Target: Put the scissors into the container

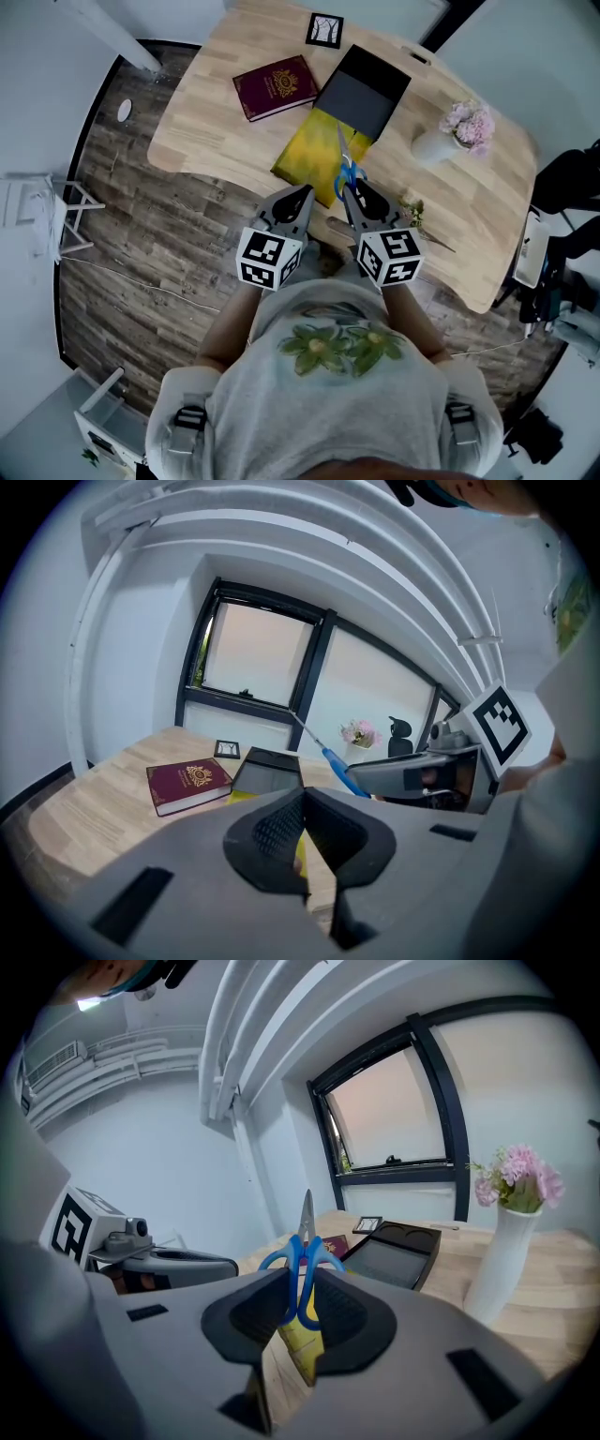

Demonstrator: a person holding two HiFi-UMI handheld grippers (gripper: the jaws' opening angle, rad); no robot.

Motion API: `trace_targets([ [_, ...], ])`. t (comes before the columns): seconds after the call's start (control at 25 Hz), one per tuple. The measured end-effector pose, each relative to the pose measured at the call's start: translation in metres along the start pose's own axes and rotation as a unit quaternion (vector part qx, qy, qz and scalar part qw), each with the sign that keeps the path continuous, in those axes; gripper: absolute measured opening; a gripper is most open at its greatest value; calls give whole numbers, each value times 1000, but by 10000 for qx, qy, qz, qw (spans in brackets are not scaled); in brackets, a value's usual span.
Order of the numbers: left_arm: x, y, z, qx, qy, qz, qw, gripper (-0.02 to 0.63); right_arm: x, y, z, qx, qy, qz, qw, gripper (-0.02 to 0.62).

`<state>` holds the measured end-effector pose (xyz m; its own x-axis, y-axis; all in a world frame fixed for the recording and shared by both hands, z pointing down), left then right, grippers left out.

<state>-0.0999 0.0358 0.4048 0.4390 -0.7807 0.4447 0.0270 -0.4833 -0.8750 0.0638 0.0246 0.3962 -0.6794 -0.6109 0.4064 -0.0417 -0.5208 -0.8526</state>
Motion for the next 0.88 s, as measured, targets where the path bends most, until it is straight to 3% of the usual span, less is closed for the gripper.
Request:
trace_targets([
  [0.88, 20, 6, -46, 77, -238, -170, 9995, 6, 46, -7, 12, 227, -357, -206, 9989, 81],
])
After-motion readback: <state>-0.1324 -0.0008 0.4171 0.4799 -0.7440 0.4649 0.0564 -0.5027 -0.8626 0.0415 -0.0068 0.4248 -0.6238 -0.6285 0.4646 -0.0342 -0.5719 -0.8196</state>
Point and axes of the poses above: the fingertips, and each gripper's own axes: x forward along the fingers, z to its right, y out of its top, the point moved 8 cm from there along -x, backward along the fingers, and after that the axes turned 12 degrees about y, right-handed, at the moved point
